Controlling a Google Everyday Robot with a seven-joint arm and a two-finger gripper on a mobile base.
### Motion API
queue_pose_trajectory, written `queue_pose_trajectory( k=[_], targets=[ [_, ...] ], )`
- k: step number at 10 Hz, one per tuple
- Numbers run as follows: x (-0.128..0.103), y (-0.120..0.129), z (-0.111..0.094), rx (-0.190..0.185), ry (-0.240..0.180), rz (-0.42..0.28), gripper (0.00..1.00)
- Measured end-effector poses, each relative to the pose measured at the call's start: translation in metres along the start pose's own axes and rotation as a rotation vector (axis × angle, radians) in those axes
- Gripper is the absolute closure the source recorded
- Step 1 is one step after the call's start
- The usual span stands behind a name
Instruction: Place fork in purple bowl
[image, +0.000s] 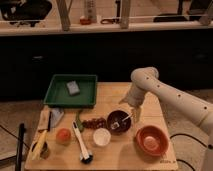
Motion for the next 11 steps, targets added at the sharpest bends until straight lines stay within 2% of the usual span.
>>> queue_pose_trajectory(
  k=[6, 11],
  targets=[
    [0.004, -0.011, -0.003, -0.001, -0.012, 0.003, 0.2],
    [0.004, -0.011, -0.003, -0.002, -0.013, 0.004, 0.2]
  ],
)
